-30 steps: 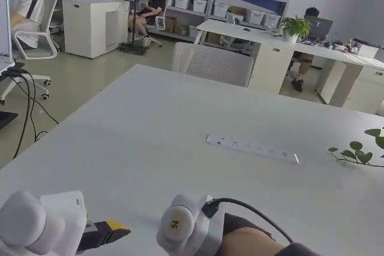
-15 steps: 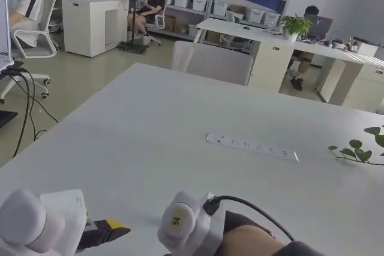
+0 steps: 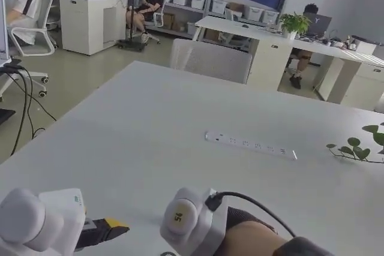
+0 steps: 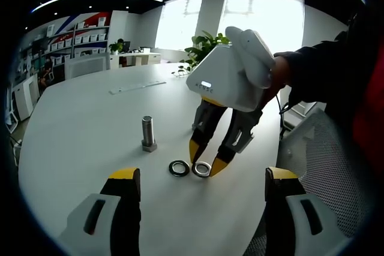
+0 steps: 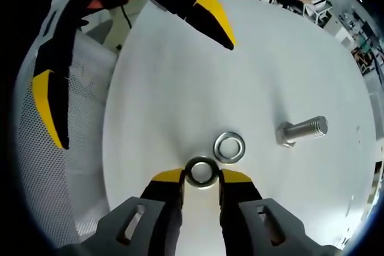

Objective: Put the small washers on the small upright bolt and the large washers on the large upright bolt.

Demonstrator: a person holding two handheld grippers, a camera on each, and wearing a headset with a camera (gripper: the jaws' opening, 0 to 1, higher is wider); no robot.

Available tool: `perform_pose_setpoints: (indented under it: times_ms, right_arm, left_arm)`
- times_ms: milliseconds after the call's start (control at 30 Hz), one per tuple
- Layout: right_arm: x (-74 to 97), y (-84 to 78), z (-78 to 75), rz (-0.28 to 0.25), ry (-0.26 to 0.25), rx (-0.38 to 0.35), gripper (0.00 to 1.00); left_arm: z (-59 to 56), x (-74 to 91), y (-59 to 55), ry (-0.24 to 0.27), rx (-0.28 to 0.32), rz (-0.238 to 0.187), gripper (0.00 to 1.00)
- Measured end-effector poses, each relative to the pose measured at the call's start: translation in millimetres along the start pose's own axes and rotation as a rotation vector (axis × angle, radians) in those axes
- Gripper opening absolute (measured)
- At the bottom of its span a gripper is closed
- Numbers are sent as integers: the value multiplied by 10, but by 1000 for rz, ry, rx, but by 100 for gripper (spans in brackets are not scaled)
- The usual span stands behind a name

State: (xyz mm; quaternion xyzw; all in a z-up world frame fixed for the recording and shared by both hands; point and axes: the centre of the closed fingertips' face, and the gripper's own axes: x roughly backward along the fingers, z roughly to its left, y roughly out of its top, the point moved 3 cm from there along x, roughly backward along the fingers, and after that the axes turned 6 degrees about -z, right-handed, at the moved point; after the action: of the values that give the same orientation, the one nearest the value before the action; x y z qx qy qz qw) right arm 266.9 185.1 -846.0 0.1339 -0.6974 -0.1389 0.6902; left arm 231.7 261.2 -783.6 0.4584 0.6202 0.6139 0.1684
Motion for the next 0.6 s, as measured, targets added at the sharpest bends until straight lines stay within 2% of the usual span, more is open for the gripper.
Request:
perform_pose_setpoints:
  times_ms: [200, 600]
  right_arm:
    - [36, -28, -22, 6, -4, -6, 23]
    - [285, -18, -49, 4, -23, 2, 23]
  left_arm:
    - [-4, -8, 5, -3, 0, -1, 85]
    - [-7, -18, 16, -3, 0, -2, 85]
